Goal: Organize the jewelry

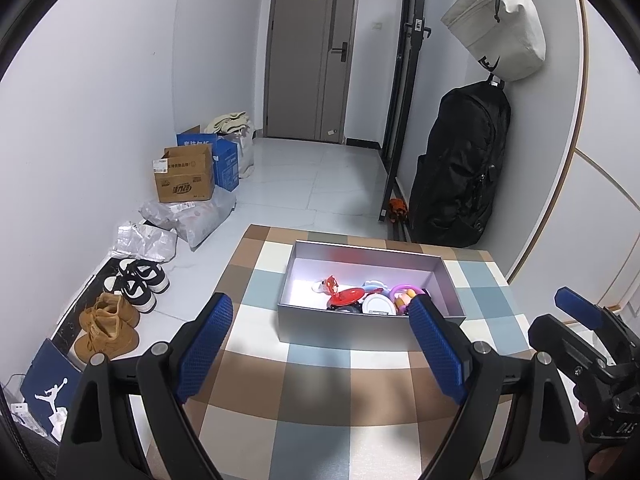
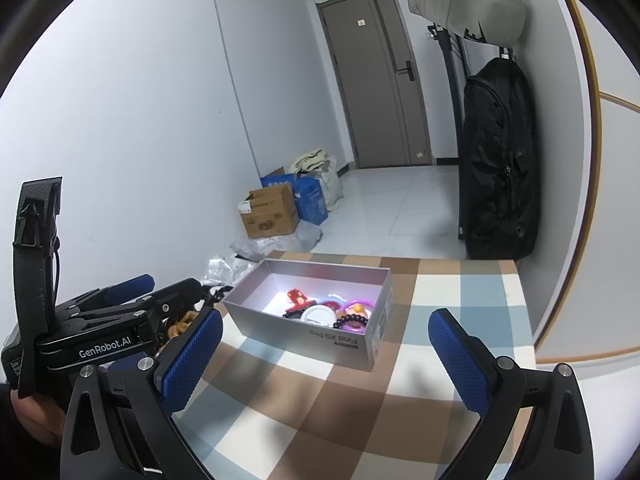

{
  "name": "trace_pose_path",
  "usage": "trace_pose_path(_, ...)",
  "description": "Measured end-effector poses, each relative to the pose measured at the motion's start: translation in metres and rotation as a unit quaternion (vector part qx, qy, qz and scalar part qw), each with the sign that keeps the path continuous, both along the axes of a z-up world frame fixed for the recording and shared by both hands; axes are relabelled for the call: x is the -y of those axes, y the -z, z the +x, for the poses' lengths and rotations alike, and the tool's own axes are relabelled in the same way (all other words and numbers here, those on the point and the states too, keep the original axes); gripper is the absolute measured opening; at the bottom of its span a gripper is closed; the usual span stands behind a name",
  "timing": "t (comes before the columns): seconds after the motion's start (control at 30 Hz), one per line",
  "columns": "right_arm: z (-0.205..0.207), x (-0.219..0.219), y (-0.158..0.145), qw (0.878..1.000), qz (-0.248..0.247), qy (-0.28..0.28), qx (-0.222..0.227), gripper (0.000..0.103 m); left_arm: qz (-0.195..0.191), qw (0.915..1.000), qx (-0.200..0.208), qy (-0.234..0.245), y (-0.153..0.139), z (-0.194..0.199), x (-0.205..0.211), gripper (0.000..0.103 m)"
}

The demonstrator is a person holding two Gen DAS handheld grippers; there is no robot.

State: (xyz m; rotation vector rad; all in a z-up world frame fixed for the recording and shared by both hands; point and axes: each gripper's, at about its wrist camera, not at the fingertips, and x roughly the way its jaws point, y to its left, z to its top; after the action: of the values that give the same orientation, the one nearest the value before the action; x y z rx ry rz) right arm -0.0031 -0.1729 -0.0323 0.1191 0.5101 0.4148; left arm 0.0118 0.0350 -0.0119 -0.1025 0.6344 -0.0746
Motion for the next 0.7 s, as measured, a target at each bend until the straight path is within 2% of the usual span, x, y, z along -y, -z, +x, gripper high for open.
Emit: trace_pose_path(0.7, -0.0003, -0.0008, -0.0002, 1.0, -0.001, 0.0, -0.001, 0.103, 0.002, 1.0, 0.001, -0.001, -0.0007, -0.0005, -0.0008, 0.087)
